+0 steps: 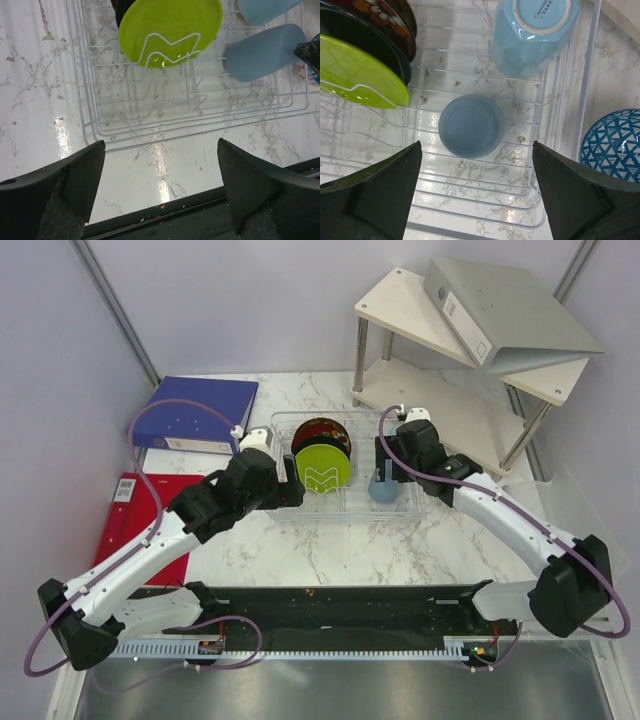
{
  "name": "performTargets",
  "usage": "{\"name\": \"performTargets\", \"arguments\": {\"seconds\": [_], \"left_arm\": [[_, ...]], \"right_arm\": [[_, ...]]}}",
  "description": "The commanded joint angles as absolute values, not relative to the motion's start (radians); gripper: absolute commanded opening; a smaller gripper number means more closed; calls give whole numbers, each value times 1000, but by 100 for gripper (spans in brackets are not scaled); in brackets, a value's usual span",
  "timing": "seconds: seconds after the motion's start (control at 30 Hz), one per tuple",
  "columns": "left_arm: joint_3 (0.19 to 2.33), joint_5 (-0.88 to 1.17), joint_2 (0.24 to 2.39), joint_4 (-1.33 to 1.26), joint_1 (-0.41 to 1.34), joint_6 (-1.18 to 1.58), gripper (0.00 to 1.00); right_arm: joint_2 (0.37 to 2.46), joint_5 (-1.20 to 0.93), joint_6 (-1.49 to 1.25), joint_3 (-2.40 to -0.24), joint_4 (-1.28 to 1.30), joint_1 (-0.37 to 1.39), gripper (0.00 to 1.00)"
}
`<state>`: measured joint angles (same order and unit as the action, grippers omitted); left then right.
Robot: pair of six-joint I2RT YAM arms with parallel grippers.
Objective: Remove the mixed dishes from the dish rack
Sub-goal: Pick up the cup from the dish rack.
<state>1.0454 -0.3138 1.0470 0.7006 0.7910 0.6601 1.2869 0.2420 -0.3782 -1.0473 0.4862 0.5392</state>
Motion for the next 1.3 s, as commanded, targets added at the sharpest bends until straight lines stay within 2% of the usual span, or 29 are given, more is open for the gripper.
{"name": "performTargets", "arguments": {"seconds": [0.0, 0.53, 0.6, 0.63, 0.8, 0.83, 1.0, 1.17, 1.27], "left_arm": [[1028, -328, 1009, 673, 787, 634, 99], [986, -359, 986, 683, 787, 666, 99], [980, -360, 988, 683, 787, 667, 98], [980, -360, 988, 683, 787, 667, 98], [976, -362, 988, 683, 787, 672, 98], [976, -361, 989, 683, 787, 673, 98], [977, -367, 982, 689, 787, 672, 97], [1003, -446, 976, 710, 785, 663, 97], [1023, -526, 963, 723, 785, 664, 97]], "right_arm": [[1337, 318, -334, -1066, 413, 551, 98], [1525, 318, -345, -1054, 302, 566, 97], [1520, 311, -347, -1052, 302, 568, 91], [1517, 310, -348, -1051, 302, 568, 84], [1470, 318, -351, -1037, 305, 572, 66], [1462, 318, -351, -1035, 307, 574, 58], [1388, 305, -367, -1048, 339, 586, 35], [1212, 337, -396, -1078, 345, 647, 30], [1103, 316, -484, -1052, 273, 647, 19]]}}
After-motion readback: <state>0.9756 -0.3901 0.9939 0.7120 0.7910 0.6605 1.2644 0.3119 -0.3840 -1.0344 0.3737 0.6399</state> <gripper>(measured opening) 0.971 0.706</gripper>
